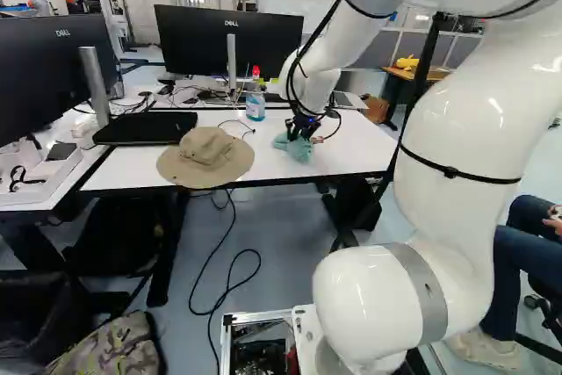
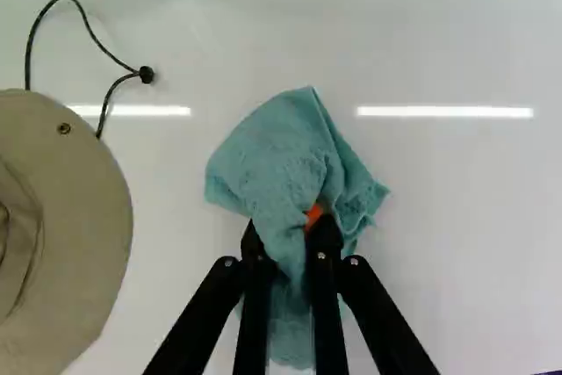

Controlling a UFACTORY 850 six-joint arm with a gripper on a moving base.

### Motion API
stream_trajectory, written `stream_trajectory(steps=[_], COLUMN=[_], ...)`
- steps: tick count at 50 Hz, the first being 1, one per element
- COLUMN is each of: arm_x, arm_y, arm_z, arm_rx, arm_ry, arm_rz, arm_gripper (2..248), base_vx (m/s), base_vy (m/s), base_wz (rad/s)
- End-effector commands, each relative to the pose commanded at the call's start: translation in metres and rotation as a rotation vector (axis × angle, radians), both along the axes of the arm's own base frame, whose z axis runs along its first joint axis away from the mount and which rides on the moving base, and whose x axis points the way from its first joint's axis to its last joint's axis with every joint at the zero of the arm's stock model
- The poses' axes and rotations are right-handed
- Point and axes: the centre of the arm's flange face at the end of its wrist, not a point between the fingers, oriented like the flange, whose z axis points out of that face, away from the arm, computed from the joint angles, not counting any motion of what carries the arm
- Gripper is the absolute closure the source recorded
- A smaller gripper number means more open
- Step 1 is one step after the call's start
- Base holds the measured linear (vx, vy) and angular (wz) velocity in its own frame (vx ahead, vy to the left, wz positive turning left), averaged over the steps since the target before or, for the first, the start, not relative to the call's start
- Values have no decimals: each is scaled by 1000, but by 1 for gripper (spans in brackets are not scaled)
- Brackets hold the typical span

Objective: Clean the table with the green towel

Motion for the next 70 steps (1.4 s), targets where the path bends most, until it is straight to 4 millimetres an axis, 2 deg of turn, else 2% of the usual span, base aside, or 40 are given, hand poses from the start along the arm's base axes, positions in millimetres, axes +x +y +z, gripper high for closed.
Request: stream_trajectory(steps=[18, 40, 70], arm_x=[0, -13, -41], arm_y=[-2, 1, 2], arm_z=[2, 27, 59], arm_rx=[0, 1, 0], arm_ry=[-5, -45, 23], arm_rz=[-4, 3, 7], arm_gripper=[201, 201, 201], base_vx=[0, 0, 0], base_vy=[0, 0, 0], base_wz=[0, 0, 0])
